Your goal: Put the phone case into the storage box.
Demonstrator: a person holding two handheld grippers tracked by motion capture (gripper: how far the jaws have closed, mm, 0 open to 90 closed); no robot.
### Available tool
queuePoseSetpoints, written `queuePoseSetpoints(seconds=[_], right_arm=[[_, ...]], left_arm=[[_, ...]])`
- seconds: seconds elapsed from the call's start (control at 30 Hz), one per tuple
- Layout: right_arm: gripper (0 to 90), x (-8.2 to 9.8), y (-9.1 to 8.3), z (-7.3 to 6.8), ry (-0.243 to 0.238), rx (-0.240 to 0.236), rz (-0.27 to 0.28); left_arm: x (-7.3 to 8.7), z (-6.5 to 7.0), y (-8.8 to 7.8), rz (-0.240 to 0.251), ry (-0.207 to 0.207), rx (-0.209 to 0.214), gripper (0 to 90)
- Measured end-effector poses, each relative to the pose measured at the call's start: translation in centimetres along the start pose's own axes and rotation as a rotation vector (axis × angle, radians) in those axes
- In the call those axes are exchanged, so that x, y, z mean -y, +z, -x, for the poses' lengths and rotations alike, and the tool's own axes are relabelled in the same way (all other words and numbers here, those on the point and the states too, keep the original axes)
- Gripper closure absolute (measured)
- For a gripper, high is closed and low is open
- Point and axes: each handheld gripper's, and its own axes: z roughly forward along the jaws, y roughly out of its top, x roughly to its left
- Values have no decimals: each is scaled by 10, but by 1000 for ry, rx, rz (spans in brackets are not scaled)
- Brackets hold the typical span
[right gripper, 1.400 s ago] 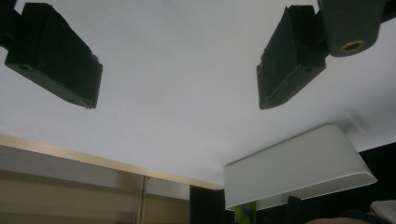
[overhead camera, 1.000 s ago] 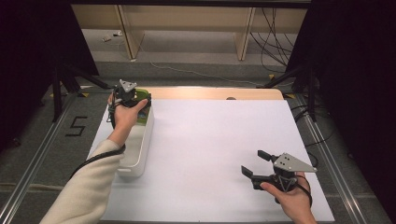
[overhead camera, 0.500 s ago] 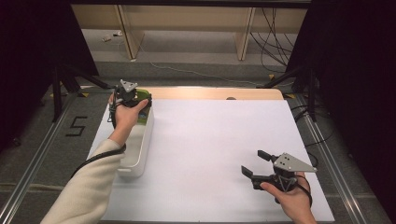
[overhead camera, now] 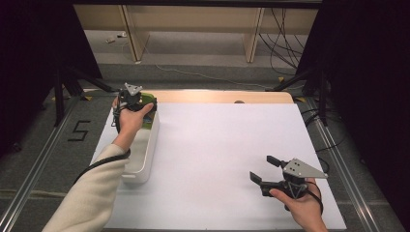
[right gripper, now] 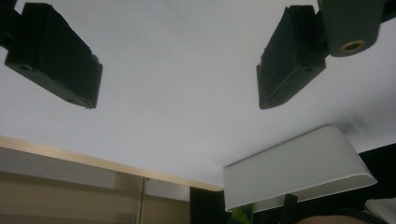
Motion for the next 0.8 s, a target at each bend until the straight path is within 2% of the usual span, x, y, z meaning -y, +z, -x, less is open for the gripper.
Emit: queuePoseSetpoints(seconds=[0.43,0.6,0.8], right_arm=[[155,0,0,0,-1,1,1],[155,1,1,0,0,1,-1],[155,1,1,0,1,-1,-6]], left_arm=[[-1,-2,2,-9,11,17,150],[-1,-3,3,-11,-2,13,146],[-2,-3,5,-16,7,15,140]])
